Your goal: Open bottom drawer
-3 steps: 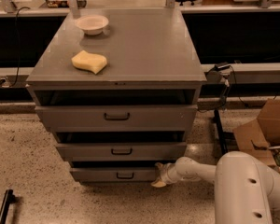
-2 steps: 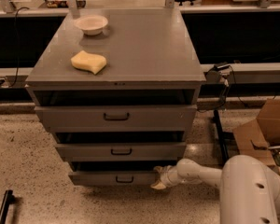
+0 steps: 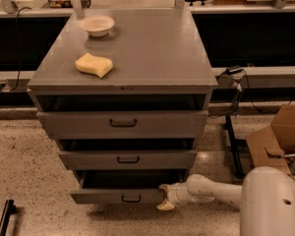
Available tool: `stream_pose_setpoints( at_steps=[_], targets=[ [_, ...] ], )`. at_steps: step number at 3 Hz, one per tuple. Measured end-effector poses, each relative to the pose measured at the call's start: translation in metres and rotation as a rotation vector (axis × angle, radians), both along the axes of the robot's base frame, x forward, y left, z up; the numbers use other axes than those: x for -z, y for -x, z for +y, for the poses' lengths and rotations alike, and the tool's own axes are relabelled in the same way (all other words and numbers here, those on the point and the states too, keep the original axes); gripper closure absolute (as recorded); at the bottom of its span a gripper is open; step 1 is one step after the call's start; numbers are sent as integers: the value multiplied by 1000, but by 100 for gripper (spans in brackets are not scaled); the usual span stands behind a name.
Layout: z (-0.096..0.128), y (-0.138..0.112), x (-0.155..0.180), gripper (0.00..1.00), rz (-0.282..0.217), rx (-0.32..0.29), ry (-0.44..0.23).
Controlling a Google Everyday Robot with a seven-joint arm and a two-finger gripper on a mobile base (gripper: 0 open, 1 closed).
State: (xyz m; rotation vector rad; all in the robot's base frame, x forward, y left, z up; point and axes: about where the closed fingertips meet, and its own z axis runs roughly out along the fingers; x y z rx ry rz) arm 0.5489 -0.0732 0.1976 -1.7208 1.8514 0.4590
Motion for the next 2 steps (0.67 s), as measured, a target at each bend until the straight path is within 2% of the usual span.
stream_pose_setpoints(
  at_steps=[1, 2],
  targets=[
    [2, 8, 1, 28, 7, -8, -4],
    [3, 9, 2, 5, 10, -10, -5]
  ],
)
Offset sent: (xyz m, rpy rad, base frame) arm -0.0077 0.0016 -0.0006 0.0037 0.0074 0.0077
